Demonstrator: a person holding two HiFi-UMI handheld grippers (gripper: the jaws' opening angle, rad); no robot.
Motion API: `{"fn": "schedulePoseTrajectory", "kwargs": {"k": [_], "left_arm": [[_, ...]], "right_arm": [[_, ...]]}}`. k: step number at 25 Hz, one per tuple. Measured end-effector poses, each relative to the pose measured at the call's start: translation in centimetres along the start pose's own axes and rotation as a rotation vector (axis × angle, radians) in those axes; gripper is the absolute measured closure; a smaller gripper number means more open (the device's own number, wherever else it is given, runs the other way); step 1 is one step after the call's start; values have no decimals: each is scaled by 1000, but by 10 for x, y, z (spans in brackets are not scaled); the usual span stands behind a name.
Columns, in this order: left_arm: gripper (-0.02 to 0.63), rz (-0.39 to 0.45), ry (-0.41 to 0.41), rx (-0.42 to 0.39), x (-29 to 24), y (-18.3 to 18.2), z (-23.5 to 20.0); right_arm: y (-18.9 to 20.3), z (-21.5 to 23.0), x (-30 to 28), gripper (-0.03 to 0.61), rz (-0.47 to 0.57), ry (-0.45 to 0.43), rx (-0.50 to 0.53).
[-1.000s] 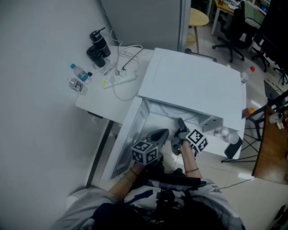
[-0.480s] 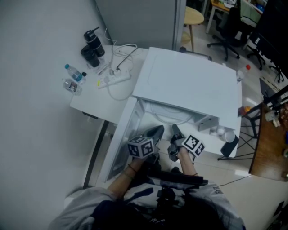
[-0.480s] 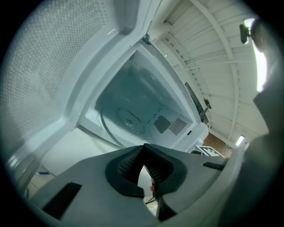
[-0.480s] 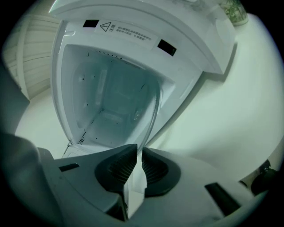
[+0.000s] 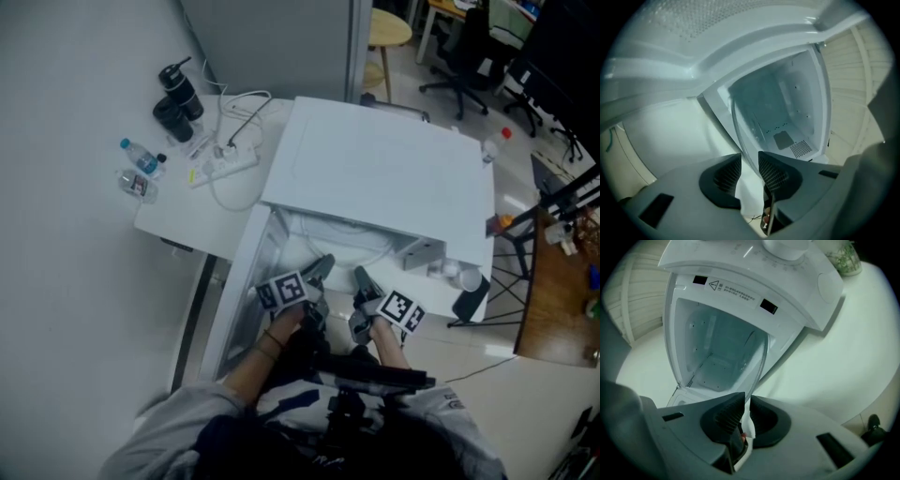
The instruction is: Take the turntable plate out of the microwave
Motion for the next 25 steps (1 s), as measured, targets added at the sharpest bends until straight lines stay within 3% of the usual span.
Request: {"fn": "schedulePoseTrajectory", "kwargs": {"k": [5,9,11,14,16,19,25], "left_arm": [[521,-31,24,10,-23,1,-7],[549,-7,57,61,-25,-2,-5],[551,-1,61,42,-22,1,-3],[551,-12,66,23,-16,6,-1],[552,-33,78,33,-11,11,1],[556,-57,101,61,-2,18,4],[565,-71,183,115,11,30,18]], "right_arm": [[3,0,3,543,-20,22,64],[4,-4,5,543,-41,64,221],[4,-3,8,534,-57,81,270],[0,2,12,422,-75,52,245],[-9,9,15,382,-63,8,166],[-21,14,15,371,-30,-44,54],[-30,13,-5,371,-33,-61,98]]}}
Point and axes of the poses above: the fingertips, and each gripper's own axes: x backward along the fingers, z to its right, y out of its underside, the point moved 6 cm from there along x, backward along the fingers, and after that the axes turned 11 degrees about -x, right-handed, at the moved point
